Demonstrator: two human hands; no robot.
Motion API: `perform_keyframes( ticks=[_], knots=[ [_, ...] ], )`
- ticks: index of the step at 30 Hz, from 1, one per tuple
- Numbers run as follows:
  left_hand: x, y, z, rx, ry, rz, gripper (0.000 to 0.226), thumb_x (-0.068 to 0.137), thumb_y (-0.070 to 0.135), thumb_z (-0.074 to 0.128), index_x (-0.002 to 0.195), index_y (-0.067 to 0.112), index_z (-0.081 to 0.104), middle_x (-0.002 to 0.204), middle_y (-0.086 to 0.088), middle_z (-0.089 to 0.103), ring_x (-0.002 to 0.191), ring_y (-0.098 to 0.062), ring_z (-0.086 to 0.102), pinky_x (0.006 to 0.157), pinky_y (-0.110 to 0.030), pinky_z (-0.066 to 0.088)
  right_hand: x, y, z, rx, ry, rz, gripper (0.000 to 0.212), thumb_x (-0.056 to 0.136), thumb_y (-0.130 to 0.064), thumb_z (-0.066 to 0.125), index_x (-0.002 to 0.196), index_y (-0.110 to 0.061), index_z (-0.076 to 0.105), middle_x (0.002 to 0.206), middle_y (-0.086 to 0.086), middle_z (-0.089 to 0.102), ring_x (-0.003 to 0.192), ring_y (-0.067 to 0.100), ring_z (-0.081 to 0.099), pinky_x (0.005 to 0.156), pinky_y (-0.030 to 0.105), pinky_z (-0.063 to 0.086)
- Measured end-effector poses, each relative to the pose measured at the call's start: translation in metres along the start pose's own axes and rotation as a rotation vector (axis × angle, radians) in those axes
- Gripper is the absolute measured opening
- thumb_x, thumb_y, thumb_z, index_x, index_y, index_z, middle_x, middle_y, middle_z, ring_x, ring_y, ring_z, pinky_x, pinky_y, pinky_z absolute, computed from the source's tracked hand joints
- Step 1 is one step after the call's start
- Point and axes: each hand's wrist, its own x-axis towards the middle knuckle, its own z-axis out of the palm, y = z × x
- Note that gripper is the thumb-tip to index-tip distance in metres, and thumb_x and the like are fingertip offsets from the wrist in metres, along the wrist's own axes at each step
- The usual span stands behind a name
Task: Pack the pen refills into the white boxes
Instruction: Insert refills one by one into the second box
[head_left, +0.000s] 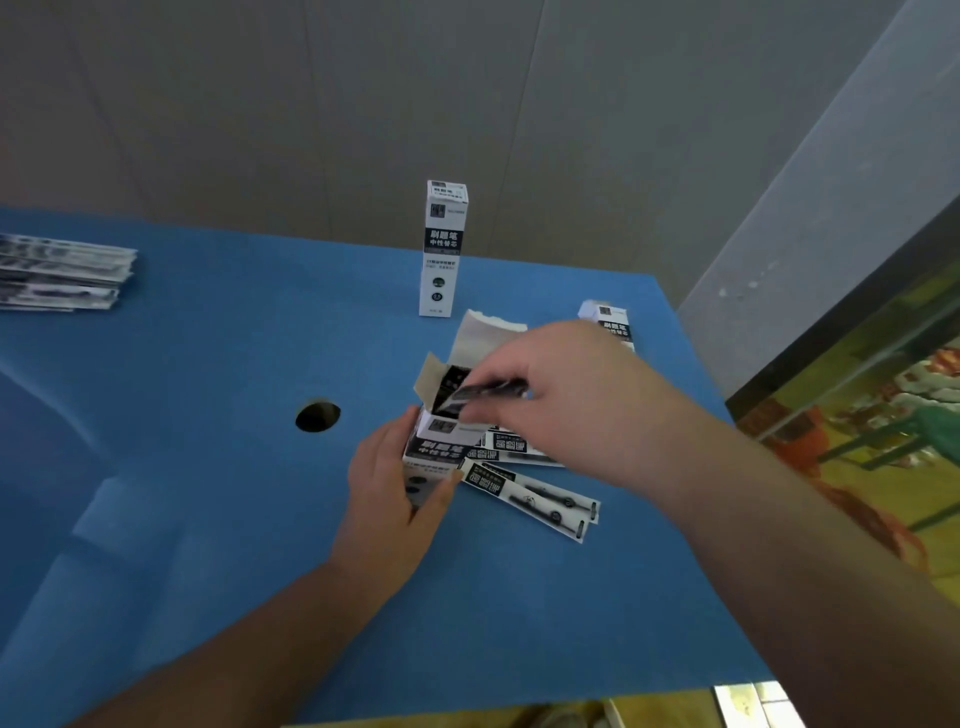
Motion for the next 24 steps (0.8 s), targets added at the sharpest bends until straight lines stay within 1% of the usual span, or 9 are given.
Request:
perform_keyframes(
  ticks=[4,6,8,10,13,16,19,22,24],
  knots=[
    [0.001,0.003,-0.002,0.004,-0.012,0.004,0.061,0.094,0.039,0.067,0.139,0.0,0.056,0.128,-0.019,0.06,0.12,-0.043,0.057,0.1,-0.065,0.047,-0.002,0.0,0.005,-0.019,-0.032,0.003,0.018,0.097,-0.042,0.06,0.095,-0.033,0.075,0.07,-0.009,0.062,0.064,0.005,0.051,0.061,0.032,0.043],
    [0.001,0.003,-0.001,0.007,-0.005,0.011,0.058,0.093,0.037,0.067,0.137,-0.001,0.056,0.124,-0.02,0.059,0.115,-0.045,0.057,0.096,-0.068,0.047,-0.007,-0.001,0.002,0.003,-0.057,0.013,0.019,0.098,-0.044,0.058,0.099,-0.034,0.075,0.076,-0.011,0.067,0.07,0.004,0.056,0.064,0.032,0.048],
    [0.001,0.004,-0.001,0.021,0.002,0.02,0.062,0.092,0.041,0.064,0.135,-0.003,0.056,0.123,-0.022,0.06,0.113,-0.045,0.059,0.095,-0.068,0.047,-0.009,-0.005,0.002,-0.017,-0.087,0.025,0.021,0.099,-0.044,0.056,0.107,-0.038,0.075,0.092,-0.012,0.073,0.087,0.008,0.063,0.076,0.035,0.053],
    [0.001,0.003,-0.001,0.038,-0.002,0.03,0.062,0.092,0.041,0.064,0.133,-0.005,0.057,0.122,-0.022,0.061,0.112,-0.045,0.06,0.094,-0.068,0.047,-0.007,-0.01,0.007,-0.107,-0.143,0.036,0.024,0.101,-0.043,0.053,0.107,-0.034,0.074,0.088,-0.009,0.07,0.087,0.013,0.062,0.073,0.033,0.052],
    [0.0,0.003,0.0,0.039,-0.008,0.034,0.057,0.095,0.037,0.065,0.131,-0.006,0.057,0.12,-0.021,0.061,0.109,-0.046,0.061,0.092,-0.07,0.047,-0.003,-0.014,0.013,-0.162,-0.197,0.052,0.025,0.102,-0.04,0.052,0.093,-0.025,0.069,0.068,-0.007,0.052,0.069,0.014,0.052,0.056,0.028,0.039],
    [0.001,0.004,0.001,0.062,0.01,0.032,0.057,0.093,0.035,0.067,0.133,-0.004,0.058,0.121,-0.019,0.063,0.111,-0.043,0.062,0.094,-0.068,0.048,0.001,-0.013,0.011,-0.156,-0.183,0.037,0.029,0.1,-0.039,0.055,0.077,-0.023,0.062,0.063,-0.006,0.05,0.061,0.008,0.048,0.051,0.029,0.035],
    [-0.003,0.006,0.003,0.129,0.027,0.049,0.054,0.1,0.039,0.064,0.13,-0.006,0.06,0.12,-0.019,0.063,0.112,-0.041,0.059,0.095,-0.066,0.046,0.003,-0.013,0.016,-0.254,-0.224,0.011,0.038,0.099,-0.036,0.055,0.065,-0.021,0.047,0.063,-0.005,0.049,0.057,0.01,0.046,0.047,0.03,0.028],
    [-0.005,0.01,0.002,0.148,0.011,0.063,0.067,0.091,0.047,0.054,0.13,-0.007,0.06,0.123,-0.018,0.061,0.116,-0.04,0.056,0.101,-0.063,0.044,0.007,-0.013,0.027,-0.276,-0.277,0.026,0.023,0.1,-0.033,0.055,0.081,-0.02,0.054,0.073,-0.004,0.053,0.059,0.012,0.048,0.047,0.029,0.029],
    [-0.004,0.01,0.002,0.141,0.013,0.054,0.066,0.09,0.044,0.058,0.131,-0.008,0.059,0.126,-0.019,0.061,0.119,-0.041,0.055,0.104,-0.063,0.043,0.008,-0.012,0.028,-0.269,-0.292,0.032,0.021,0.099,-0.034,0.056,0.085,-0.02,0.055,0.075,-0.004,0.053,0.059,0.011,0.048,0.048,0.029,0.029]
  ],
)
